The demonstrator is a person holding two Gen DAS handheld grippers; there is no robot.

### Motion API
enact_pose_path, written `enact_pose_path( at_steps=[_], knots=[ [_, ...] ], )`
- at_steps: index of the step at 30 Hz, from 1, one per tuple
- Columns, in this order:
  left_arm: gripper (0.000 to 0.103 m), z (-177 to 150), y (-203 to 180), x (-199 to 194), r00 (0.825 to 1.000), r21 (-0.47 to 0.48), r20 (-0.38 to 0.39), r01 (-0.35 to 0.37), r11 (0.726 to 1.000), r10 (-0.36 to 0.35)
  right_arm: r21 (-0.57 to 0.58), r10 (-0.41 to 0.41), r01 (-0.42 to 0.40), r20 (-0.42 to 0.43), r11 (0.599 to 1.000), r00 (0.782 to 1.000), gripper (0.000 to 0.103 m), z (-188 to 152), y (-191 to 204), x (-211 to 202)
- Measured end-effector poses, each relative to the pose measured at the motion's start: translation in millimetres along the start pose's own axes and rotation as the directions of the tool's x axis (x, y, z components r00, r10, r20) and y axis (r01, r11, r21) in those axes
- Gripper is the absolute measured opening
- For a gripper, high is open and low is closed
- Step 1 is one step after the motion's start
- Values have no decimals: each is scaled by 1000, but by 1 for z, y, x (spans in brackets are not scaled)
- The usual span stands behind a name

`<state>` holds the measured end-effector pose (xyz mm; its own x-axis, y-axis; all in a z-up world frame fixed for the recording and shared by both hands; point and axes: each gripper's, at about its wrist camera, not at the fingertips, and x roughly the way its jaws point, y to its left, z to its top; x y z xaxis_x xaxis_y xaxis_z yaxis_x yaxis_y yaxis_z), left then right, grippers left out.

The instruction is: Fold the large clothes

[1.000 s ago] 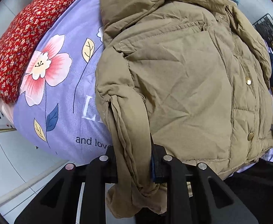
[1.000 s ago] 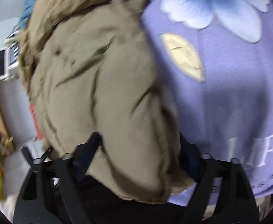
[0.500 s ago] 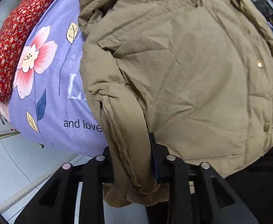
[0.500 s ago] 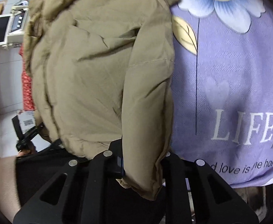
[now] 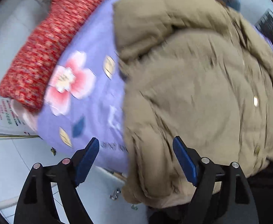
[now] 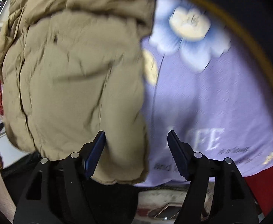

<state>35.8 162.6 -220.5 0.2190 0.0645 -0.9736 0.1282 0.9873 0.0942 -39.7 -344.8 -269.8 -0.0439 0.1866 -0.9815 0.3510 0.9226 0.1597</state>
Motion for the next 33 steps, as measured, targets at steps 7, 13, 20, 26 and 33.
enact_pose_path(
  at_steps=[7,13,20,26,33],
  knots=[
    [84,46,-35,-34,988,13,150,20,1000,-21,-106,-15,37,195,994,981,69,50,57,-49],
    [85,71,-111,-17,989,96,132,47,994,-59,-254,-16,91,285,963,958,70,61,120,-49],
    [85,76,-168,12,996,127,82,9,992,-20,-416,-25,190,371,889,928,70,80,186,-38],
    [85,63,-172,18,998,163,62,-10,987,0,-508,-116,384,481,771,869,70,91,226,-16],
    [87,57,-135,17,999,56,51,-18,998,15,-536,-203,564,586,628,784,70,119,249,11]
  ],
)
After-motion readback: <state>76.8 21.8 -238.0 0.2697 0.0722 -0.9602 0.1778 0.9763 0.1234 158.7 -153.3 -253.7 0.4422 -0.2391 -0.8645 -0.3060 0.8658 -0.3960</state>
